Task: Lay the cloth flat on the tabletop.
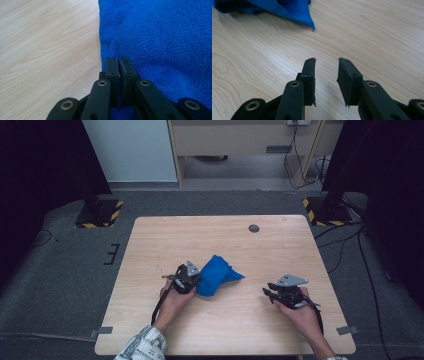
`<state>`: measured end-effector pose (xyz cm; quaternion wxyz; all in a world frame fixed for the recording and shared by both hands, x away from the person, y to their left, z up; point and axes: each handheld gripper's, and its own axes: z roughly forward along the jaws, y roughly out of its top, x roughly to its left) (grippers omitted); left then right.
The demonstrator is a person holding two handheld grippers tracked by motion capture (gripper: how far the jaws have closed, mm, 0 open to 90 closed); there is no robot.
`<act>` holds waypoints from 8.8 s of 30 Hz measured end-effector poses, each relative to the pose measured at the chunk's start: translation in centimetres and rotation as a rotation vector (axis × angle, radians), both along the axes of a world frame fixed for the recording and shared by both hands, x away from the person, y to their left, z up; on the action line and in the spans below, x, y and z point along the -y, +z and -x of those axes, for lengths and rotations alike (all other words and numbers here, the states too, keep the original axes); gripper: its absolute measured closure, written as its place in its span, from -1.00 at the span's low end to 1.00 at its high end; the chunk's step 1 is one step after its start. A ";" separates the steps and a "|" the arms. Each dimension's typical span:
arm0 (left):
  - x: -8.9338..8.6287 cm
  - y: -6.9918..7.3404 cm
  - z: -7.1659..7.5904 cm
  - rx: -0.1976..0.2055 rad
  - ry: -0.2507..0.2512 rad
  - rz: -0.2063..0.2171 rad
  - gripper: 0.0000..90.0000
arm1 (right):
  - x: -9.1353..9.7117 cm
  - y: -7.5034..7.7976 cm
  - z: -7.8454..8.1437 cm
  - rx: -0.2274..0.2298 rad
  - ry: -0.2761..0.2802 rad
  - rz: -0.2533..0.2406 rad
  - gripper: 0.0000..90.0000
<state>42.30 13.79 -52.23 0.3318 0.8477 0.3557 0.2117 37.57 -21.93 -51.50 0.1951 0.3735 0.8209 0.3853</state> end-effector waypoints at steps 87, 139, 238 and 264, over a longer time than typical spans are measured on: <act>10.0 2.7 5.0 0.065 -0.259 0.174 -0.55 | -2.9 0.9 -0.1 -0.017 0.153 -0.110 0.97; -0.6 0.9 0.5 0.047 -0.006 0.070 0.62 | -2.0 -0.3 -3.5 -0.132 0.041 -0.024 0.93; -1.1 1.7 2.1 0.089 0.038 0.125 0.33 | 1.4 0.4 -2.5 -0.106 -0.092 -0.077 0.97; 1.6 -0.6 -1.3 0.017 -0.070 0.026 -0.10 | 0.4 0.7 -2.2 -0.093 -0.067 -0.081 0.95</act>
